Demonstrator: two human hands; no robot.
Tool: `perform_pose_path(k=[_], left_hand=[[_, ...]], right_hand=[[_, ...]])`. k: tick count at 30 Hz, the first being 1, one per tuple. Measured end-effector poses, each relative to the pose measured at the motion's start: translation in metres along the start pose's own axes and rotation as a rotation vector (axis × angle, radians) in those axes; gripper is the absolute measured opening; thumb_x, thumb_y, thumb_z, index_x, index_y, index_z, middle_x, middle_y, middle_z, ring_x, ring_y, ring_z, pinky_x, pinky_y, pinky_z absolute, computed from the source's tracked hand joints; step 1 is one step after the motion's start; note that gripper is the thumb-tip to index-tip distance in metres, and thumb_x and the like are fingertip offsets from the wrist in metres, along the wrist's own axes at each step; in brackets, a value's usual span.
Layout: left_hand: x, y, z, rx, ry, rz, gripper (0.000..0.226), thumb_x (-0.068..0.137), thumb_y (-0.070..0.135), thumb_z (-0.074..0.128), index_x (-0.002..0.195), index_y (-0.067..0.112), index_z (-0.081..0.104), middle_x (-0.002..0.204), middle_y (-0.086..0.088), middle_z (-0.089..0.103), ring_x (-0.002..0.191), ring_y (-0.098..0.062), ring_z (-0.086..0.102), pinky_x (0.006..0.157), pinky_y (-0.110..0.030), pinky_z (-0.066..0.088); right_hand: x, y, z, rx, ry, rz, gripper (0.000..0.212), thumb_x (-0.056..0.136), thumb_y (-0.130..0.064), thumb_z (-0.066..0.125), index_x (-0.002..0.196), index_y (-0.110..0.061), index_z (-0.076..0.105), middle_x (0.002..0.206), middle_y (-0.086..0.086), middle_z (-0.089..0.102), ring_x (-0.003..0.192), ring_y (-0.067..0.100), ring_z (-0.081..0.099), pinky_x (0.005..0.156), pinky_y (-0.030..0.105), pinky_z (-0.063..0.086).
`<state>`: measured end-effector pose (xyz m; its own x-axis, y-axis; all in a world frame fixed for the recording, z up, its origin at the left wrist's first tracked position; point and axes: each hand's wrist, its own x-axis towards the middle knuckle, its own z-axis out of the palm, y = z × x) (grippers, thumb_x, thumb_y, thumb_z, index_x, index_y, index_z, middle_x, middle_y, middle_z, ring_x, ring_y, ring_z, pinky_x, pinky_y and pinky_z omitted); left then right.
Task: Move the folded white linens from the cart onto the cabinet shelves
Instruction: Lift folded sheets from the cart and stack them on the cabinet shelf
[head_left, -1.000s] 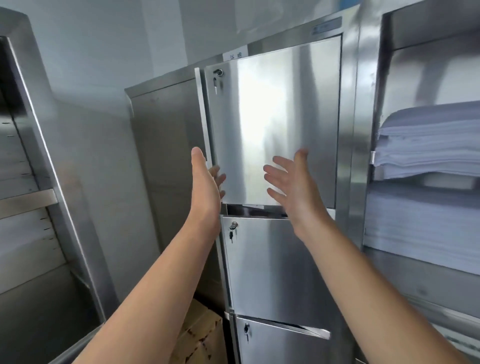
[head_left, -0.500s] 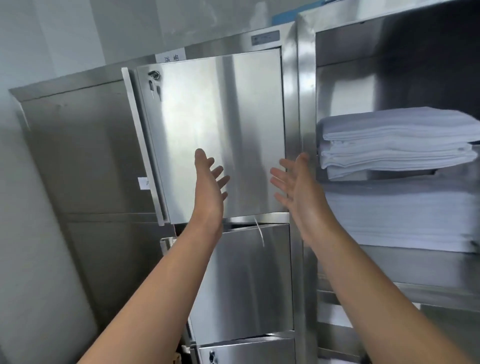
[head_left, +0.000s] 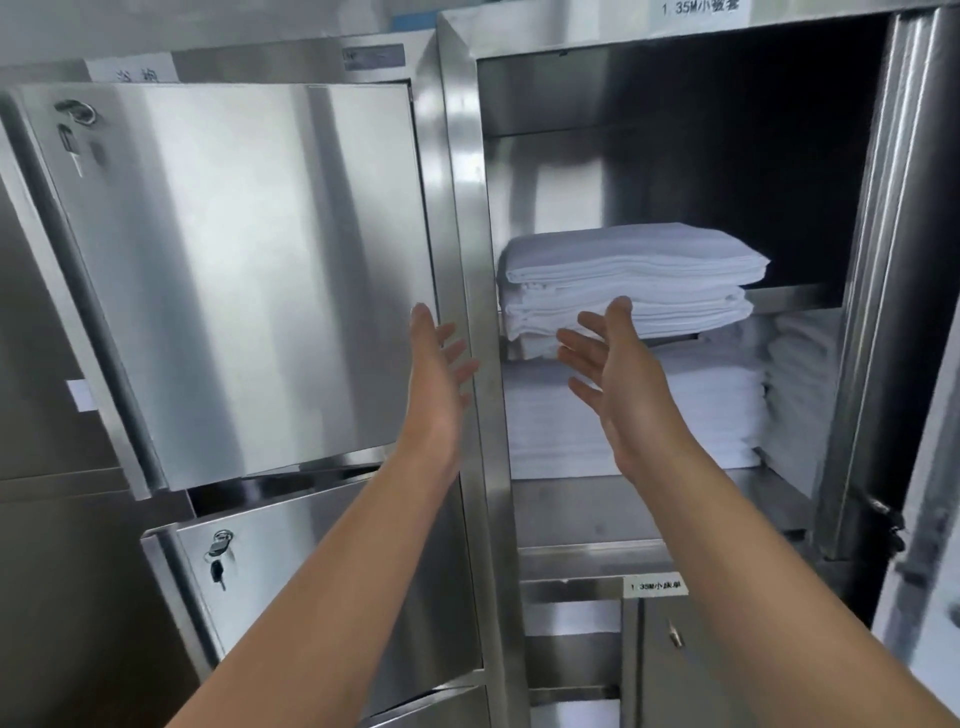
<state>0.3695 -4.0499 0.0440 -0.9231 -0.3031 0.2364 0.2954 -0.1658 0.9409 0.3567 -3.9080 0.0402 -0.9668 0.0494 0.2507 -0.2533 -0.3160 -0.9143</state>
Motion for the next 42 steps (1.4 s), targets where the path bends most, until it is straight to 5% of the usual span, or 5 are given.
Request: perform_pose_path(k=[6,10,15,35,42], left_hand=[[0.02,0.005,0.043,0.009,-0.005,0.054,0.065,0.102,0.062,0.022,0.145,0.02,0.047,0.144,-0.003,0.052,0.126,-0.021,0.055,0.112,-0.044,0.039],[0.037,0.011,0.072,0.02,-0.011,0.111,0.062,0.102,0.062,0.021,0.137,0.022,0.051,0.131,0.002,0.058,0.117,-0.014,0.059,0.095,-0.029,0.048],[0.056,0.001,0.1,0.039,0.006,0.152,0.058,0.102,0.062,0.021,0.13,0.024,0.054,0.134,-0.001,0.059,0.121,-0.018,0.058,0.108,-0.04,0.044],[0.132,-0.027,0.15,0.006,-0.024,0.222,0.06,0.104,0.059,0.023,0.121,0.019,0.065,0.109,0.001,0.069,0.098,-0.017,0.065,0.087,-0.033,0.055],[0.14,-0.041,0.145,-0.012,-0.059,0.233,0.06,0.106,0.055,0.021,0.123,0.019,0.066,0.115,0.0,0.069,0.105,-0.019,0.065,0.092,-0.034,0.052]], right_hand=[[0.033,-0.017,-0.03,0.049,0.0,-0.005,0.058,0.104,-0.055,0.027,0.142,-0.017,0.049,0.132,0.001,0.063,0.123,0.014,0.057,0.113,0.038,0.038],[0.062,-0.029,-0.053,0.047,-0.012,-0.044,0.058,0.104,-0.056,0.025,0.141,-0.019,0.05,0.132,-0.001,0.063,0.12,0.011,0.058,0.112,0.039,0.038],[0.091,-0.028,-0.081,0.045,-0.017,-0.054,0.057,0.104,-0.055,0.025,0.138,-0.019,0.052,0.128,-0.003,0.065,0.119,0.011,0.059,0.113,0.039,0.039],[0.157,-0.008,-0.105,-0.209,0.091,-0.282,0.04,0.106,-0.043,0.03,0.136,-0.034,0.053,0.12,-0.012,0.067,0.114,0.008,0.059,0.111,0.042,0.041],[0.16,0.001,-0.098,-0.255,0.163,-0.354,0.037,0.106,-0.035,0.031,0.133,-0.031,0.056,0.116,-0.011,0.067,0.112,0.005,0.059,0.109,0.039,0.043]])
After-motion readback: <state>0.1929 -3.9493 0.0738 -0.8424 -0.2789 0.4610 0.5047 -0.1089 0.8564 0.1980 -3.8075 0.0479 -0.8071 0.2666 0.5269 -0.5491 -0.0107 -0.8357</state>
